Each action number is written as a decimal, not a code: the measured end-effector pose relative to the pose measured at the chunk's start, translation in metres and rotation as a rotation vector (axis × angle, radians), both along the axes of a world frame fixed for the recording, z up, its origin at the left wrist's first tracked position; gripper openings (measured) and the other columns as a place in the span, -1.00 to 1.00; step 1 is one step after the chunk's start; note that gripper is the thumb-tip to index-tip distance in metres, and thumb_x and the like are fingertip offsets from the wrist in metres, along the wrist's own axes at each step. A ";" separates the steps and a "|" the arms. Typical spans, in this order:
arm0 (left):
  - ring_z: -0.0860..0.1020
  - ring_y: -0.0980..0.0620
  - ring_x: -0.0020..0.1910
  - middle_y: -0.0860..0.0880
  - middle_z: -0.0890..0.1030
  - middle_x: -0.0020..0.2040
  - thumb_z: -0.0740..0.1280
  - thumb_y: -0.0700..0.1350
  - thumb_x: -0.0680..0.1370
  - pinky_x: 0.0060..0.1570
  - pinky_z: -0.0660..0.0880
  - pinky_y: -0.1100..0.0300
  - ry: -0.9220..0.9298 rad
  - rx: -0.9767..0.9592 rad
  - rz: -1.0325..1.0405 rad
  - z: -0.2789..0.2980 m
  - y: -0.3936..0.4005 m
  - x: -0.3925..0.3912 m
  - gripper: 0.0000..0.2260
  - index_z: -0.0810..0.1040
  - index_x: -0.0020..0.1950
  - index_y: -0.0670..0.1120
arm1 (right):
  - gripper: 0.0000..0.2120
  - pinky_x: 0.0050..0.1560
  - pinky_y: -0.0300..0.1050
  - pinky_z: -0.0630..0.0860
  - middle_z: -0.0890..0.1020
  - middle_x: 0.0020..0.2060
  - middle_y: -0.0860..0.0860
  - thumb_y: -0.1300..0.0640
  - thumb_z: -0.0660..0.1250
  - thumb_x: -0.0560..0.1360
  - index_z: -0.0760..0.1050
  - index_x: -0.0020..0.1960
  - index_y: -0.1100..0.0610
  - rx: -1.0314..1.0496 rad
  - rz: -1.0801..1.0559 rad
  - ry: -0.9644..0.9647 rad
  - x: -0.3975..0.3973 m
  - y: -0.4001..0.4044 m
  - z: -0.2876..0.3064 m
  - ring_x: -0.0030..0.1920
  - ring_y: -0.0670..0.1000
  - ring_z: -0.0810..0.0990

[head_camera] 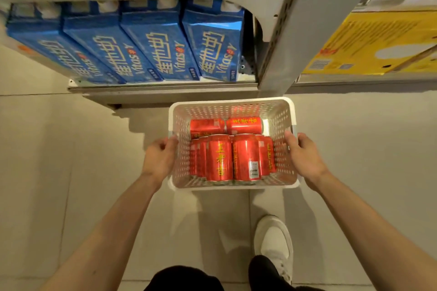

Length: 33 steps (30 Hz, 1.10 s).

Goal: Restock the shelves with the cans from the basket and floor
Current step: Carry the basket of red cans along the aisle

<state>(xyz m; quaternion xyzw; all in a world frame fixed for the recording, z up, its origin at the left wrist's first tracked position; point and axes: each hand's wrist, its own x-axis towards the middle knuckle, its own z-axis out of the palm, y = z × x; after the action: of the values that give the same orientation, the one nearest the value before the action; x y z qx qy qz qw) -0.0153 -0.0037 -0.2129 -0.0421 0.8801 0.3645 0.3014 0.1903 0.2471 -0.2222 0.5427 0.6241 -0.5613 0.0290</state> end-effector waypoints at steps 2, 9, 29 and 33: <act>0.55 0.02 -0.30 -0.08 0.65 -0.23 0.25 0.03 0.69 -0.24 0.50 0.15 0.000 0.004 0.018 -0.002 0.002 0.000 -0.62 0.61 -0.06 -0.27 | -0.64 -0.06 -0.02 0.55 0.68 -0.13 0.05 -0.13 0.19 0.70 0.53 0.00 0.15 0.079 -0.011 -0.016 -0.001 -0.001 -0.001 -0.11 0.04 0.65; 0.50 0.05 -0.35 -0.12 0.59 -0.25 0.24 -0.09 0.71 -0.34 0.54 0.25 -0.087 0.148 0.136 0.004 0.012 -0.008 -0.75 0.59 0.03 -0.26 | -0.70 -0.22 -0.13 0.50 0.67 -0.23 0.01 -0.04 0.22 0.69 0.55 0.01 0.17 0.188 -0.022 0.011 -0.009 0.012 0.003 -0.25 -0.02 0.62; 0.45 0.23 -0.52 -0.03 0.54 -0.33 0.25 -0.05 0.71 -0.45 0.48 0.29 -0.015 0.159 0.156 0.096 0.011 0.021 -0.71 0.65 -0.05 -0.19 | -0.57 -0.47 -0.30 0.47 0.56 -0.51 -0.10 -0.05 0.25 0.69 0.50 -0.28 0.14 0.027 -0.157 0.072 0.021 0.010 0.090 -0.53 -0.17 0.47; 0.47 0.09 -0.42 -0.08 0.55 -0.33 0.26 -0.03 0.70 -0.35 0.47 0.16 0.010 0.145 0.093 0.185 0.011 0.034 -0.64 0.64 -0.05 -0.29 | -0.57 -0.51 -0.29 0.45 0.58 -0.49 -0.07 -0.06 0.26 0.68 0.51 -0.28 0.15 0.025 -0.199 0.094 0.041 0.006 0.177 -0.52 -0.15 0.49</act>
<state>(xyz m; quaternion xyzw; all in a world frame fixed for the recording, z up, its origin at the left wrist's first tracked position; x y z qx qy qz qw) 0.0182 0.0078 -0.0284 -0.0591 0.8498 0.4412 0.2822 0.2313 0.2527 -0.0457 0.5756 0.5747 -0.5783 -0.0632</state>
